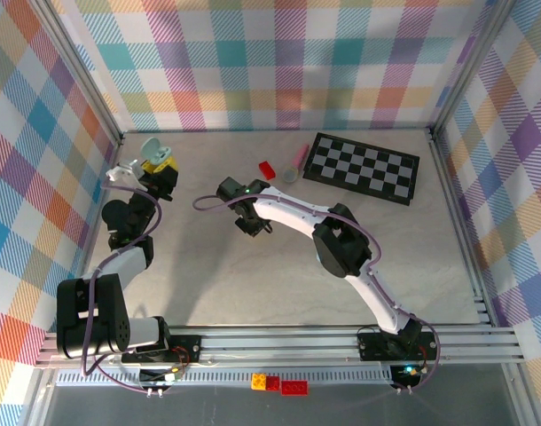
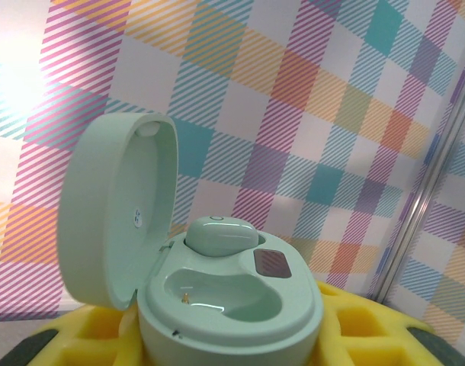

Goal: Insert the wireless bluetooth earbuds into the charging case

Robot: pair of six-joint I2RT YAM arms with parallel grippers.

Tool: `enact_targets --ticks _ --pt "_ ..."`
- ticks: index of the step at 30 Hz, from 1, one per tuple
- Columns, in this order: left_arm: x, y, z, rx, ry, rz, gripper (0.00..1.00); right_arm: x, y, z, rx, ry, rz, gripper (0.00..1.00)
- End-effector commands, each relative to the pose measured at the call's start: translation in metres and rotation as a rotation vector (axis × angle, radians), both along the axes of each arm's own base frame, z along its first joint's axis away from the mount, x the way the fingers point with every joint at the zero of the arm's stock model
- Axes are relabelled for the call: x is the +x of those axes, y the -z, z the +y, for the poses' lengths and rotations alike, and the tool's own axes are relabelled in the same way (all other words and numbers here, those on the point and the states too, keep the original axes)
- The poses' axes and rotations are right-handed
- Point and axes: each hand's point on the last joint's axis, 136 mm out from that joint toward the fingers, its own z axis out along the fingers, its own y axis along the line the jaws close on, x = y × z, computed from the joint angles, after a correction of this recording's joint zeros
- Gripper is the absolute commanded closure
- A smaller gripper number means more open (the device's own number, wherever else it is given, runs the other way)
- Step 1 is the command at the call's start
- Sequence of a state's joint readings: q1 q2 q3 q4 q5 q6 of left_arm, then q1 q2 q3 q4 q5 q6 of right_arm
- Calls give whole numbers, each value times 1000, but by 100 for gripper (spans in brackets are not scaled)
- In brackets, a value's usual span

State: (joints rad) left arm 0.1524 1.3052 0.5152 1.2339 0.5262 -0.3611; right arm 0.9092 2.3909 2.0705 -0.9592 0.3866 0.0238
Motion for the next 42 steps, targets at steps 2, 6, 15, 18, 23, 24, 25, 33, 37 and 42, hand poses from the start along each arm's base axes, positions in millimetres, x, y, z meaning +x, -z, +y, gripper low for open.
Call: enact_targets --ticks 2,6,15,18,23,24,25,33,37,42 --pt "-8 -26 0 7 14 -91 65 3 6 -3 -42 -16 5 66" --pt "-8 -25 1 8 12 -91 65 3 9 -4 -58 -22 9 67" --pt "-8 -25 0 14 14 -93 65 3 18 -6 -82 -32 17 74" --pt "-9 -24 -1 19 19 -91 65 3 18 -7 -87 -31 17 77" --pt "-9 -23 -4 27 36 -88 65 4 15 -6 -79 -33 19 83" --pt "-9 -23 -4 30 39 -88 66 3 13 -6 -73 -29 18 83" --pt "-9 -23 -5 31 43 -88 66 3 10 -5 -62 -24 19 84" --pt "-9 -18 -31 66 101 -72 67 3 -34 -12 163 103 16 84" --pt "-12 -17 -61 100 160 -87 68 -6 -67 -29 354 223 57 84" --pt "-15 -8 -99 191 195 -87 68 -20 -115 -50 567 307 87 84"
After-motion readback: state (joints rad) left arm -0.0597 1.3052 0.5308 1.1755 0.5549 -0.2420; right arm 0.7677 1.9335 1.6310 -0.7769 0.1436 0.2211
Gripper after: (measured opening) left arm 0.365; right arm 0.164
